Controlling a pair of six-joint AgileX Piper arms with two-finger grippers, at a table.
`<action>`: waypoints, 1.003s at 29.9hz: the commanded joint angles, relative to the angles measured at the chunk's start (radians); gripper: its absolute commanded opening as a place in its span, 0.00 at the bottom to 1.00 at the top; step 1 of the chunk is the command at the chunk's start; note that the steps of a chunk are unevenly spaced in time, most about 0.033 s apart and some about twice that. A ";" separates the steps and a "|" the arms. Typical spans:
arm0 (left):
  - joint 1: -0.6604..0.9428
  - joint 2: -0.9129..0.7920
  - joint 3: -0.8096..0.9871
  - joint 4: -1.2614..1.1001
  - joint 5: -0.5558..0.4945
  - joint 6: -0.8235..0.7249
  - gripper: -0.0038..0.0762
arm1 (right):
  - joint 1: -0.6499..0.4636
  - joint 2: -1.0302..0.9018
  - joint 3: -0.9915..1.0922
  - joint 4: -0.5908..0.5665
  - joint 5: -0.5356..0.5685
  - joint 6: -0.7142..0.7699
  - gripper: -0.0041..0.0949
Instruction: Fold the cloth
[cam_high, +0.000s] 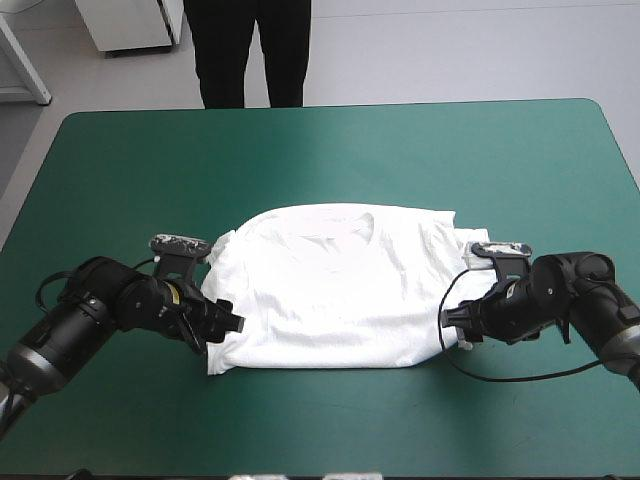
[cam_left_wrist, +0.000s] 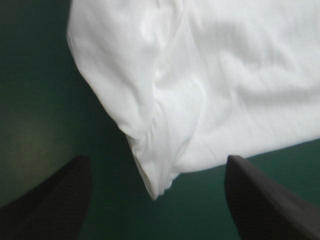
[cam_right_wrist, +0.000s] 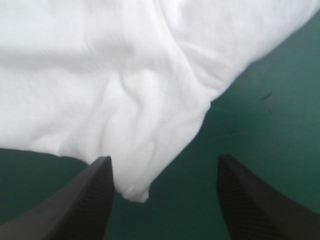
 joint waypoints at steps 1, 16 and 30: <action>-0.005 -0.030 -0.127 0.042 0.039 -0.002 0.73 | -0.007 -0.044 -0.137 -0.037 0.049 0.012 0.57; -0.005 -0.023 -0.265 0.153 0.082 -0.013 0.73 | -0.007 -0.050 -0.481 -0.217 0.200 0.078 0.55; -0.005 -0.014 -0.267 0.153 0.061 -0.013 0.73 | -0.182 0.262 -0.481 -0.124 0.094 0.033 0.53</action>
